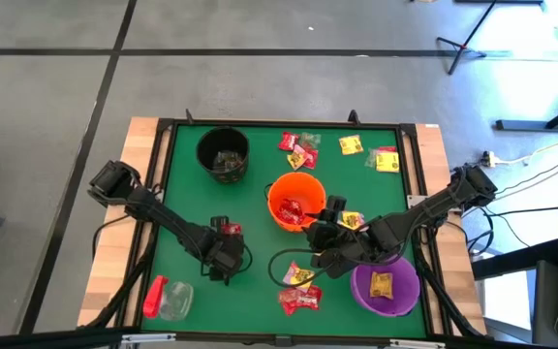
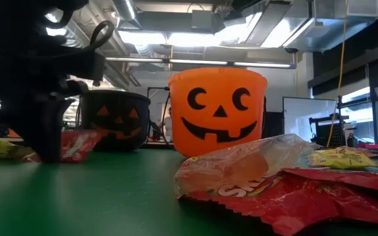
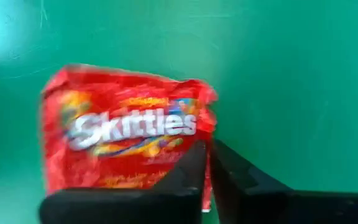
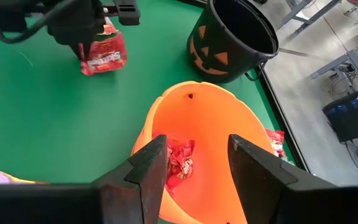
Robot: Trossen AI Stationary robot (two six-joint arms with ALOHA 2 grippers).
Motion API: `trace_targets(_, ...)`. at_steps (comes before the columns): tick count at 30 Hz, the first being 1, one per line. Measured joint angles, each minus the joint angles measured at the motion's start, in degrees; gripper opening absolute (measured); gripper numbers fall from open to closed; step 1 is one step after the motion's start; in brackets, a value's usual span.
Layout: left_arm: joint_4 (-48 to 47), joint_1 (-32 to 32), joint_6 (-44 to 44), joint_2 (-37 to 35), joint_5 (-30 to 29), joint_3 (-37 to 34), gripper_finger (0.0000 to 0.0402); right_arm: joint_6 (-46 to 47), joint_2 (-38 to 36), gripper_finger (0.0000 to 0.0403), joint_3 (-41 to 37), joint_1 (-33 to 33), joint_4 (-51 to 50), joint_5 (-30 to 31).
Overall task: Sort candy
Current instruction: Put the red candy into the orange bin
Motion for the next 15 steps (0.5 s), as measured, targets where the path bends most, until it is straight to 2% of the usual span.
trace_targets(6, -4.84, 0.18, 0.19, 0.07, -3.2, 1.86, 0.0001, 0.0, 0.0, 0.0167, -1.48, 0.0, 1.18, -0.03)
trace_targets(15, -17.42, -0.39, 1.75, -0.06, -11.73, 13.67, 0.0, 0.43, 0.0, 0.0167, -4.3, -0.04, 3.53, -0.2)
